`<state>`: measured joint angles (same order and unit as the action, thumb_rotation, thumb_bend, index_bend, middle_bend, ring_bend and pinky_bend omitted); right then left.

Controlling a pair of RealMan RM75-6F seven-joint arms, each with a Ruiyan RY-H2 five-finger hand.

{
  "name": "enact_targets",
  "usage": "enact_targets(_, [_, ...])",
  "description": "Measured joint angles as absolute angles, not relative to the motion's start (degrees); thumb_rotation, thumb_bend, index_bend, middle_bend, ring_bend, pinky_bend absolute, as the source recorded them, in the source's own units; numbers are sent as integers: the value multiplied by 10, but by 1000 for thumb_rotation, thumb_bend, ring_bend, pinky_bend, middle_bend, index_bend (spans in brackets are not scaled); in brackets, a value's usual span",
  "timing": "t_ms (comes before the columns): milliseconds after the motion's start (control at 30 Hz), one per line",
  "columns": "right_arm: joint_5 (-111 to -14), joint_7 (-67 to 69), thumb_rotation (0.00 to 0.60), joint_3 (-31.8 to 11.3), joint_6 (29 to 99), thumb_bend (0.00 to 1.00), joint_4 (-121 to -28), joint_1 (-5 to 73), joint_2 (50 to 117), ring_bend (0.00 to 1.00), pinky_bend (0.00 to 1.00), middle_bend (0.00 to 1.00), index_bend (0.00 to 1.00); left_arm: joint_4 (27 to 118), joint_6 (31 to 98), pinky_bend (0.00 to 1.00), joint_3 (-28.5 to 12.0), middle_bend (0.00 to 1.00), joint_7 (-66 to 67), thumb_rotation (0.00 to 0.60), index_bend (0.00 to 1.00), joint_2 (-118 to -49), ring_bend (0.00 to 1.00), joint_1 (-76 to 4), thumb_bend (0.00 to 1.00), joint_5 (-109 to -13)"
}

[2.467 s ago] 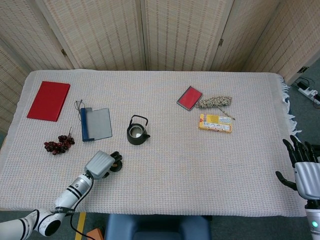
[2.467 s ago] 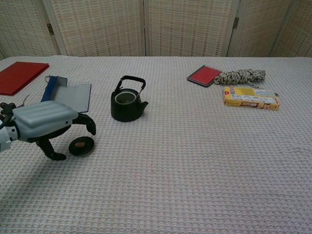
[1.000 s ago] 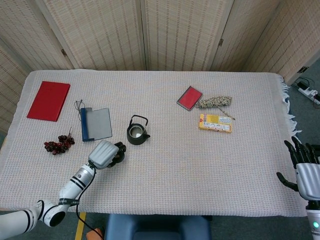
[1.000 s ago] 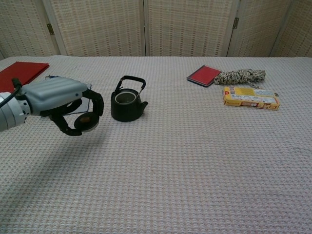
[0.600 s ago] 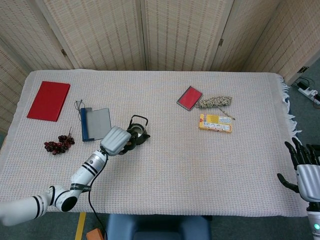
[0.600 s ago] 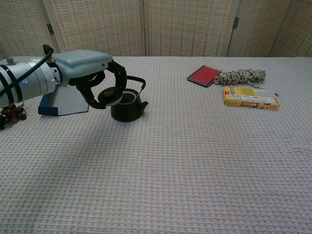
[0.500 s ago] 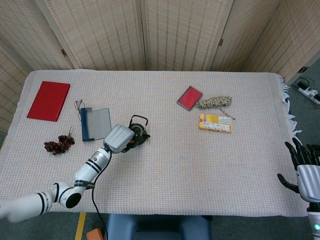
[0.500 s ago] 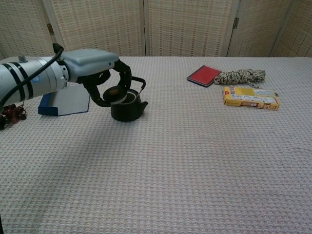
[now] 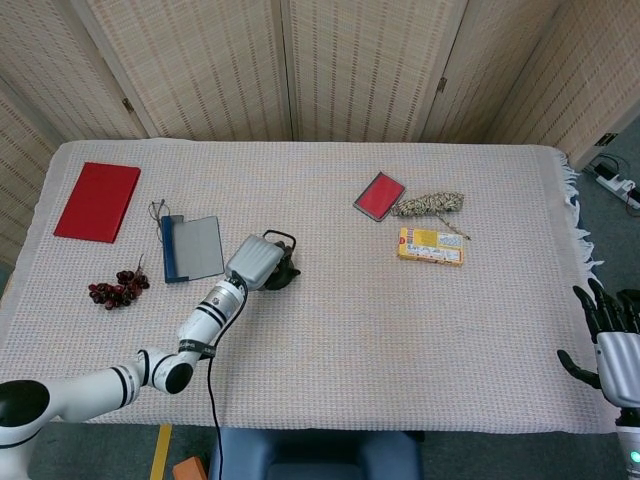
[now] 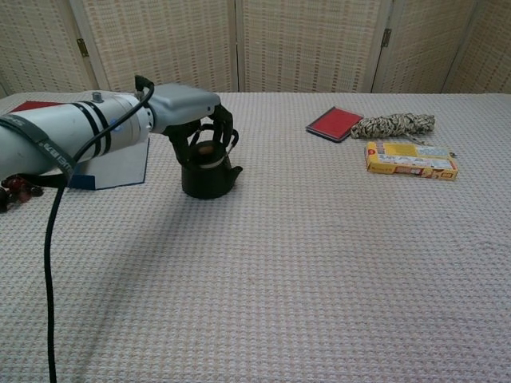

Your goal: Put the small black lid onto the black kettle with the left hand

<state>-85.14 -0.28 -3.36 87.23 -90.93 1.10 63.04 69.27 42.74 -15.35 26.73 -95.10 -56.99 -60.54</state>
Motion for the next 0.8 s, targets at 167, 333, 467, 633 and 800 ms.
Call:
enact_targets(167, [-849,0,600,-34,873,261,-907,9,632,109,0,0,0,669,420,896,-155,407,276,600,417,-959,790,-581,223,-567])
enact_targets(333, [-847,2,600,-36,872,260,-904,10,633,107,0,0,0,664,416,896,-153,408,285,600,414,-960,789,-588,223,-537])
enact_targets(467, [-847,3,600,-37,870,261,-903,11,633,105,0,0,0,671,420,896,-151,408,290,600,406,-958,789,-595,223,-527])
enact_targets(633, [-844,6,600,-38,871,261,-901,9,633,109,0,0,0,671,418,896,-146,386,298,600,331,-960,785,-603,216,-511])
enact_targets(800, [-842,10,600,-39,872,260,-899,7,633,109,0,0,0,667,419,896,-143,314,311,600,221,-963,776,-611,209,-489])
